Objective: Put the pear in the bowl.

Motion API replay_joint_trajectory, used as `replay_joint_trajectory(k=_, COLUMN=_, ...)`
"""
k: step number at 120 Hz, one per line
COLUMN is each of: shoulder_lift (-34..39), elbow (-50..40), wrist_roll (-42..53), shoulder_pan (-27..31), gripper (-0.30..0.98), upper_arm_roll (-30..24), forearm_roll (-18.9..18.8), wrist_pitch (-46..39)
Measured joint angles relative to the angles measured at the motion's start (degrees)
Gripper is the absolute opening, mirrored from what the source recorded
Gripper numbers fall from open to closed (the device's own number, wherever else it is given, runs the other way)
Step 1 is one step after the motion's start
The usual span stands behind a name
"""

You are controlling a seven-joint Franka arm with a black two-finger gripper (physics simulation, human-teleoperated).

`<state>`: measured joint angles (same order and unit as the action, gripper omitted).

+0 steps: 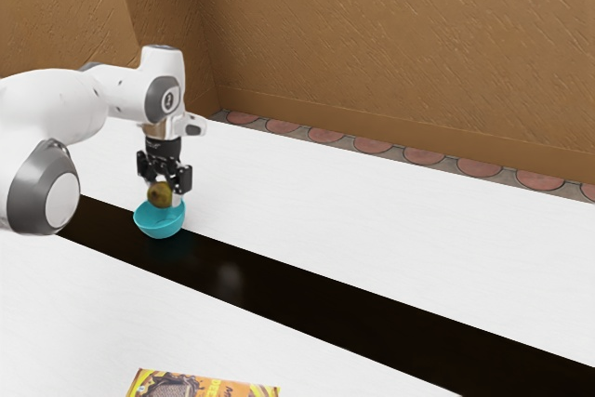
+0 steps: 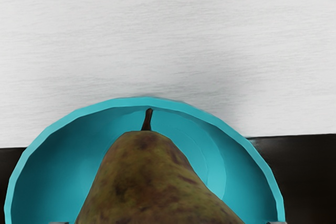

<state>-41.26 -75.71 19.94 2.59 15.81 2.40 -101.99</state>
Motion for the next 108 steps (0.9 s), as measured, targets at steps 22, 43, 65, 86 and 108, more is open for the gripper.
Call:
replay_joint_trajectory(k=22, shoulder_lift=0.29, elbow=-0.07, wrist_roll=0.87, shoulder_pan=-0.54, gripper=0.58, upper_arm_roll=0.0, forearm_roll=0.47, wrist_pitch=0.22)
replay_joint_trajectory(k=43, shoulder_lift=2.94, elbow=-0.6, wrist_roll=1.53, shoulder_pan=-1.5, gripper=0.63, upper_arm_roll=-0.13, forearm_roll=0.61, wrist_pitch=0.09)
replay_joint_trajectory(k=65, shoulder_lift=17.72, elbow=-13.11, wrist_roll=1.67, shoulder_pan=-4.36, gripper=0.65, upper_arm_roll=-0.08, forearm_roll=2.24, wrist_pitch=-2.41)
replay_joint_trajectory(k=86, shoulder_lift=28.63, elbow=-14.26, wrist_roll=-1.26, shoulder_pan=-7.48, gripper=0.66, upper_arm_roll=-2.83, forearm_roll=1.74, wrist_pitch=-0.19)
replay_joint_trajectory(k=108, shoulder_lift=30.72, elbow=-8.87, wrist_roll=-7.06, shoulder_pan=-5.0, gripper=0.67, upper_arm_roll=-9.44, forearm_roll=-0.59, wrist_pitch=6.95)
